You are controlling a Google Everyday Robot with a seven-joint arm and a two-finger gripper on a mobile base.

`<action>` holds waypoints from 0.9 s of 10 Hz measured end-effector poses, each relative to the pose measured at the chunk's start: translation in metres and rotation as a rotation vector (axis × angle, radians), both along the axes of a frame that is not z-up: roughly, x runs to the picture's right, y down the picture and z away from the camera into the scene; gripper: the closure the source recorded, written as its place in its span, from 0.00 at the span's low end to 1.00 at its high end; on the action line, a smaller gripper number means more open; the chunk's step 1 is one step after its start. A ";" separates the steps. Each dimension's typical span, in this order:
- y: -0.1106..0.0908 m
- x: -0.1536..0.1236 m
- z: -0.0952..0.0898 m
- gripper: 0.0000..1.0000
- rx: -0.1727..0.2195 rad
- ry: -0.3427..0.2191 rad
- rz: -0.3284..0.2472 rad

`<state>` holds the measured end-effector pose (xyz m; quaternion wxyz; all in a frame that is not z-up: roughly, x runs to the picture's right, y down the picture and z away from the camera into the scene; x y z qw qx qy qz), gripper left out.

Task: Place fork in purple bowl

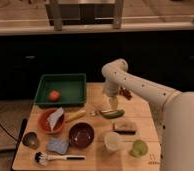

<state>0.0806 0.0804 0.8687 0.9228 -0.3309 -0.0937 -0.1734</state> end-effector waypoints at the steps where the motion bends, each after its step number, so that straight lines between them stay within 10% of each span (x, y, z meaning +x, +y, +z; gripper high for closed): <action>1: -0.003 -0.014 0.010 0.20 0.007 0.000 -0.001; 9: 0.017 -0.017 0.050 0.20 0.025 0.020 0.051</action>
